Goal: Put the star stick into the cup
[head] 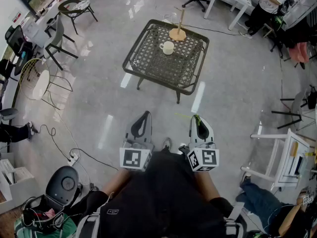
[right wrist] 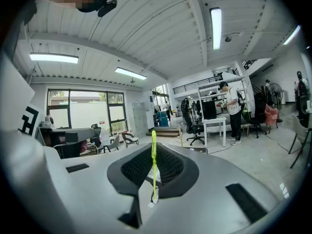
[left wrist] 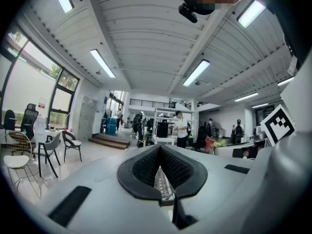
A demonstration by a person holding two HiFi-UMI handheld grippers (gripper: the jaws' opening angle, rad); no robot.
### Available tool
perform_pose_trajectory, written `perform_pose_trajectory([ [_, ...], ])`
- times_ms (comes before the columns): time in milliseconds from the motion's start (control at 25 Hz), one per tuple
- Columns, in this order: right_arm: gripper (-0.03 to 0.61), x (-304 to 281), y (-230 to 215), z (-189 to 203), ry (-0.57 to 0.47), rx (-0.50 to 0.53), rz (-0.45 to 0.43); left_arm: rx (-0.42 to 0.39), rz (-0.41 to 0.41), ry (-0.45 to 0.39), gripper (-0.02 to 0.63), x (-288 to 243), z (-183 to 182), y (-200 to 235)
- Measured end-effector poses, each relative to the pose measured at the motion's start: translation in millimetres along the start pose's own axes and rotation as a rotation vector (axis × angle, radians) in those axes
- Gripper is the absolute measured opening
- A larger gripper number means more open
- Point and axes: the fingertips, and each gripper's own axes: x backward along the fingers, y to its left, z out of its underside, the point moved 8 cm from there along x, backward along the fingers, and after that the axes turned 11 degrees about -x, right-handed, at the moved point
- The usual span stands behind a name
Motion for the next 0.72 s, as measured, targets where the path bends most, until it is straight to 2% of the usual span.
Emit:
perform_pose_trajectory([
  [720,0.021,10,-30,-7,-0.025,-0.018,-0.027,0.006,-0.014,-0.011,0.015,-11,-6,-33],
])
